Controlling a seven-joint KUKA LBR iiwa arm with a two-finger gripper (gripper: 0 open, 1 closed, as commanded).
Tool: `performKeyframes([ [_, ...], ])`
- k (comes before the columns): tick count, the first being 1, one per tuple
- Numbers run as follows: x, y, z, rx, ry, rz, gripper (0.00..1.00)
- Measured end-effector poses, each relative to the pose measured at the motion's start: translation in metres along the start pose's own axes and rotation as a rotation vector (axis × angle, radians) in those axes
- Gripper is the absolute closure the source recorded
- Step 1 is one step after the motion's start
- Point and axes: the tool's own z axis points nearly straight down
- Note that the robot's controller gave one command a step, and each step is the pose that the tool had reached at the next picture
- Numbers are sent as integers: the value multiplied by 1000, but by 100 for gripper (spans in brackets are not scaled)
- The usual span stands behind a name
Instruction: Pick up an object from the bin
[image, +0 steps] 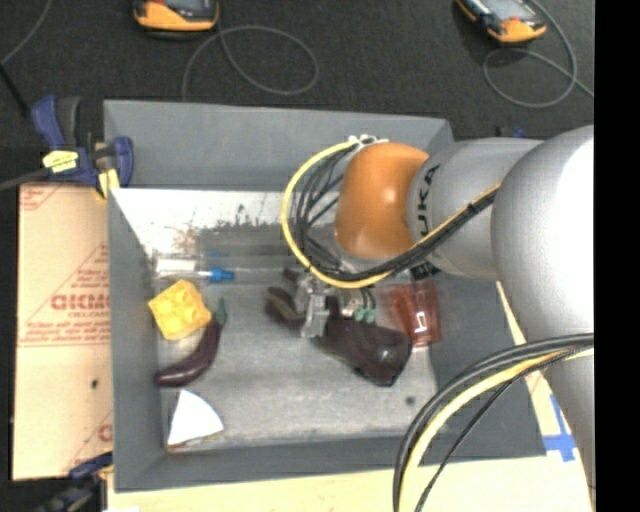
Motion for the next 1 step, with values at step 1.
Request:
performKeyframes([
  [1, 0, 0, 0, 0, 0, 0, 100],
])
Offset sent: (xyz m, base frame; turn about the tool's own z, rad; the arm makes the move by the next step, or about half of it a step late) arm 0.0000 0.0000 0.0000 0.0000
